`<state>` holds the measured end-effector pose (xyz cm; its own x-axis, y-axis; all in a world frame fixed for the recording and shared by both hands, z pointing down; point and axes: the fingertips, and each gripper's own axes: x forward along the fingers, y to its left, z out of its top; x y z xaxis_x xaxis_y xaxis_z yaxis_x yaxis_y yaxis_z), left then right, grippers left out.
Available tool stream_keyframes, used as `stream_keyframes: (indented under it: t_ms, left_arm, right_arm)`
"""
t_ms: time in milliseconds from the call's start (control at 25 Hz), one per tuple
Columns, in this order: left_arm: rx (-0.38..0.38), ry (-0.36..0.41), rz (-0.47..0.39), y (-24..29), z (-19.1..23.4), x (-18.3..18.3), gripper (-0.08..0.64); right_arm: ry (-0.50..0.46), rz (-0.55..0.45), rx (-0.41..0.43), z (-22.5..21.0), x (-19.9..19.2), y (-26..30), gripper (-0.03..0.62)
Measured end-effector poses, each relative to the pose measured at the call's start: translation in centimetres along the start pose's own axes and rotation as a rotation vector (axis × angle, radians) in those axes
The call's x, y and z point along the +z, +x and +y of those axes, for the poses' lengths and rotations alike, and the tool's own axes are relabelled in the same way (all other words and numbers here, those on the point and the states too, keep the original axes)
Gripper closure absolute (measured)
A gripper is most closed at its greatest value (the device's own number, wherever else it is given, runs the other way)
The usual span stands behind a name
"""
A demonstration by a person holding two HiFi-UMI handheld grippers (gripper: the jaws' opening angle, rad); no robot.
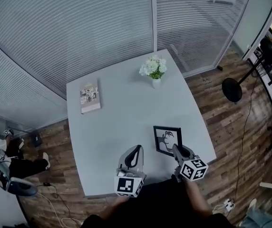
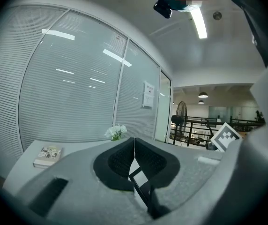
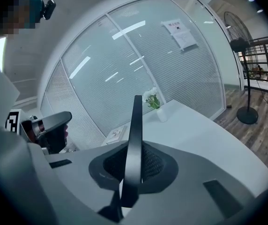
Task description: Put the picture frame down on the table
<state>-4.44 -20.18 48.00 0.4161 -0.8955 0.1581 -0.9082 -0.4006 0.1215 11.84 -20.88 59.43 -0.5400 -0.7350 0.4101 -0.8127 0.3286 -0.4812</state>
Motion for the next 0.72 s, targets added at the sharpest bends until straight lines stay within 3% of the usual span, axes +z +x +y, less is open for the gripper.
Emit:
stream_keyframes:
  t_ms: [720]
  left_arm:
    - [0.015,-0.003,0.030,3.9,1.4,-0.3,0.543]
  right_arm:
    - [0.046,0.191,0.007,-5.2,-2.9,7.1,0.560]
